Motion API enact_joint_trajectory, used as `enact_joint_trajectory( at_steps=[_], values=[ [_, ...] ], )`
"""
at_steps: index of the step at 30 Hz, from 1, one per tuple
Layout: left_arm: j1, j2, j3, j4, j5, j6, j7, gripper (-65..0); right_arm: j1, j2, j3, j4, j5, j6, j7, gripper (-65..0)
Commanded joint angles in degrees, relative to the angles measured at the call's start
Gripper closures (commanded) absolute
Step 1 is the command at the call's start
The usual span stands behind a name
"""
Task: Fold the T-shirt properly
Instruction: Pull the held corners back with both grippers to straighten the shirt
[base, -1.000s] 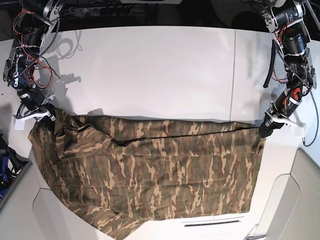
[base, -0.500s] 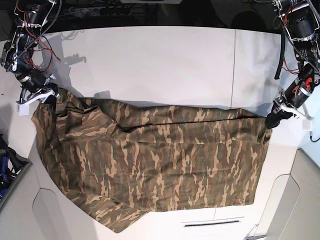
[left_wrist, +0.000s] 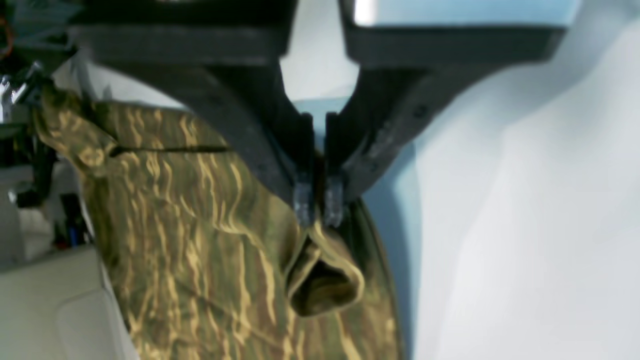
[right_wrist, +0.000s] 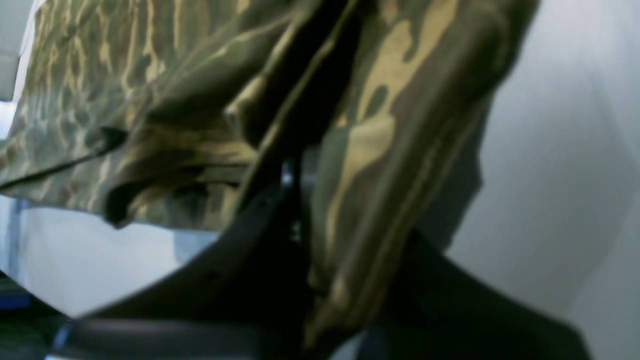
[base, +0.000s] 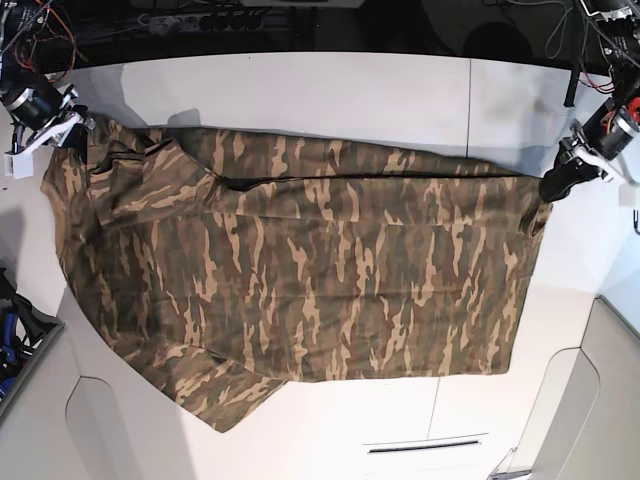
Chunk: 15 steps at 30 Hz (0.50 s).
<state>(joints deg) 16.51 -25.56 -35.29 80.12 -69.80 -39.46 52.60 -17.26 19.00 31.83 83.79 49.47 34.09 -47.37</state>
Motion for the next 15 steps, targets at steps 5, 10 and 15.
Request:
enact_joint_trajectory(
  at_steps=[5, 10, 15],
  values=[
    [6.8, -0.9, -3.3, 5.8, -6.3, -0.5, 1.9, 0.0, -3.7, 1.3, 0.5, 4.2, 1.6, 0.6, 0.8, 0.0],
    [11.9, -0.9, -3.8, 10.1, -6.3, -0.5, 1.9, 0.0, -6.4, 1.3, 0.5, 7.0, 2.0, 0.6, 0.1, 0.0],
    [15.3, -1.0, -3.8, 12.4, -6.3, -0.5, 2.1, 0.0, -8.2, 1.3, 0.5, 8.1, 2.0, 0.6, -0.5, 0.0]
  ],
)
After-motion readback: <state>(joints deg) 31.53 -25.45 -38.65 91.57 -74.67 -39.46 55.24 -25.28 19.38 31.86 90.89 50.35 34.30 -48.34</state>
